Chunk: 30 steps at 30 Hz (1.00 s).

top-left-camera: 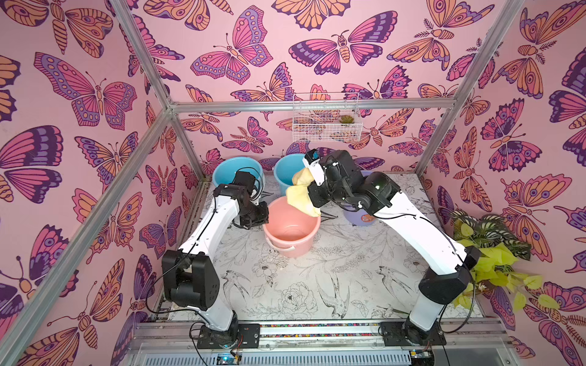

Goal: Wipe the inside of the bucket with a cloth
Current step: Pick up the bucket from the center of the board.

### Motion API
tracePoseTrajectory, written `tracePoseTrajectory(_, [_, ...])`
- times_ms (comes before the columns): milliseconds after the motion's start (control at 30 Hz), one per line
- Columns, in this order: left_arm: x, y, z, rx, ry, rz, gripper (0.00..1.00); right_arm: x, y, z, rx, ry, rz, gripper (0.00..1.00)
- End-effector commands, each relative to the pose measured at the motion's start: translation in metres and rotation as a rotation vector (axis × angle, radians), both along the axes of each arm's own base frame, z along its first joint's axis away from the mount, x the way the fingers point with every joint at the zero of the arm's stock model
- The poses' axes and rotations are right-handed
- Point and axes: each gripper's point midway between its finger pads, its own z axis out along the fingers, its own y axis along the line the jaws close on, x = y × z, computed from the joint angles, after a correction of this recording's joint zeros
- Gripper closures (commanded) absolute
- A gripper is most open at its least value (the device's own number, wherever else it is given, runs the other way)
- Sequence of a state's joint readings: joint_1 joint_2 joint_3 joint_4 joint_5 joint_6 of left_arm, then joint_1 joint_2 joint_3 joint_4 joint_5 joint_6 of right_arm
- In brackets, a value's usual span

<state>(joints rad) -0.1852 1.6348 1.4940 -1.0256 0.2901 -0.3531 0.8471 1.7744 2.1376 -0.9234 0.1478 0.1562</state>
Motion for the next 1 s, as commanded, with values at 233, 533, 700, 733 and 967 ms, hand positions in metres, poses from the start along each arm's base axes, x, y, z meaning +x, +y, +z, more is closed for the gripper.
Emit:
tracePoseTrajectory(233, [0.001, -0.011, -0.012, 0.005, 0.048, -0.042, 0.72, -0.011, -0.005, 0.017, 0.039, -0.025, 0.006, 0.98])
tracePoseTrajectory(533, [-0.004, -0.023, -0.004, 0.004, 0.035, -0.045, 1.00, -0.017, 0.001, 0.006, 0.080, 0.022, 0.028, 0.98])
tracePoseTrajectory(700, [-0.010, -0.032, 0.014, 0.029, -0.025, -0.039, 1.00, -0.023, 0.006, -0.008, 0.113, 0.067, 0.044, 0.98])
tracePoseTrajectory(733, [-0.012, -0.034, 0.019, 0.034, -0.040, -0.038, 1.00, -0.025, 0.008, -0.011, 0.124, 0.077, 0.049, 0.98])
tracePoseTrajectory(967, [-0.028, -0.053, 0.042, 0.048, -0.155, -0.053, 1.00, -0.032, 0.008, -0.050, 0.145, 0.140, 0.048, 0.98])
